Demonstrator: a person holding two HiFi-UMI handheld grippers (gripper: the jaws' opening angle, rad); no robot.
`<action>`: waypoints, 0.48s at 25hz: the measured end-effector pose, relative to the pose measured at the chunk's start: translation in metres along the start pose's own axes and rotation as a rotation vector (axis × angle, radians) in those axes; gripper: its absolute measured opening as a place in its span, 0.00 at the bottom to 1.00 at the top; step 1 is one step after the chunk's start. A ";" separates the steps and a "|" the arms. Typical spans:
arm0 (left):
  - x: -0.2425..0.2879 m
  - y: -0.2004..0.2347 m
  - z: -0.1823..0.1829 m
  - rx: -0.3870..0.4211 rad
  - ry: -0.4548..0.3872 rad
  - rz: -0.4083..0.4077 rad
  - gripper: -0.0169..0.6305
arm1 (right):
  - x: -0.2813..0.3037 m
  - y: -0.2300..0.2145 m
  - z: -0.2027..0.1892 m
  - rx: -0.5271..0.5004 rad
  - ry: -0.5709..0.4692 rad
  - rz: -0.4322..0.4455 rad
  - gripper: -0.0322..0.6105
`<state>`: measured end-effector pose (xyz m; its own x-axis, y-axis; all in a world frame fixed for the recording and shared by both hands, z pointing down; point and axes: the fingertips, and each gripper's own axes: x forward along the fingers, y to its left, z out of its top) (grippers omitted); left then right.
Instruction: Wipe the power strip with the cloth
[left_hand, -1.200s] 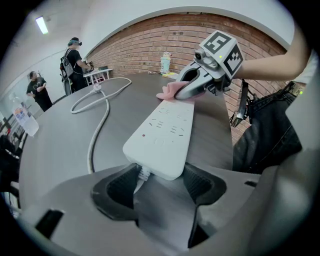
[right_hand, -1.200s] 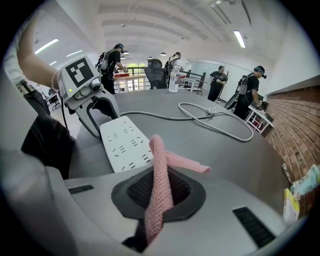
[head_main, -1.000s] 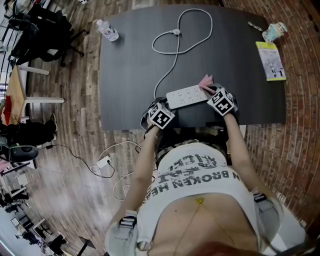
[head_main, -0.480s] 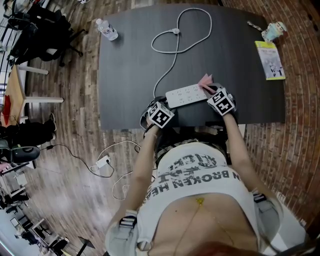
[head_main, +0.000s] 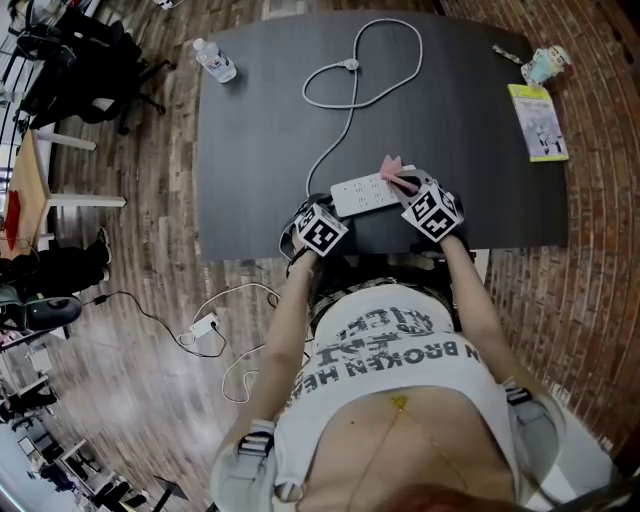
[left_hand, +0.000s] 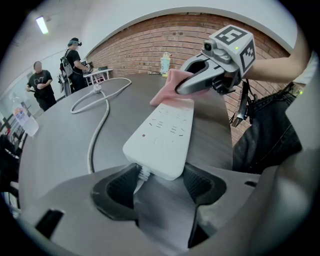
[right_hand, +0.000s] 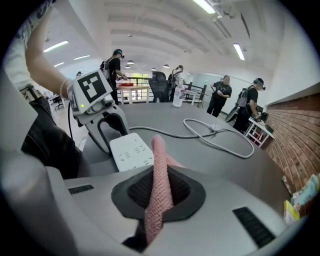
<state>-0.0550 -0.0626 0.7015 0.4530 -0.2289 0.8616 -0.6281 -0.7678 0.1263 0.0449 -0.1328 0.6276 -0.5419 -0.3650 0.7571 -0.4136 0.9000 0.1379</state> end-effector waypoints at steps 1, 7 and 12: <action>0.000 0.000 0.000 -0.001 0.000 0.001 0.45 | 0.000 0.008 0.007 -0.024 -0.007 0.022 0.08; 0.001 0.001 0.001 -0.001 0.001 0.003 0.45 | 0.009 0.064 0.046 -0.172 -0.057 0.230 0.08; 0.001 0.001 0.002 0.000 0.000 0.009 0.45 | 0.024 0.097 0.055 -0.252 -0.040 0.337 0.08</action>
<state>-0.0542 -0.0648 0.7013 0.4473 -0.2353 0.8629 -0.6320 -0.7659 0.1187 -0.0486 -0.0670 0.6242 -0.6460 -0.0450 0.7620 -0.0195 0.9989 0.0424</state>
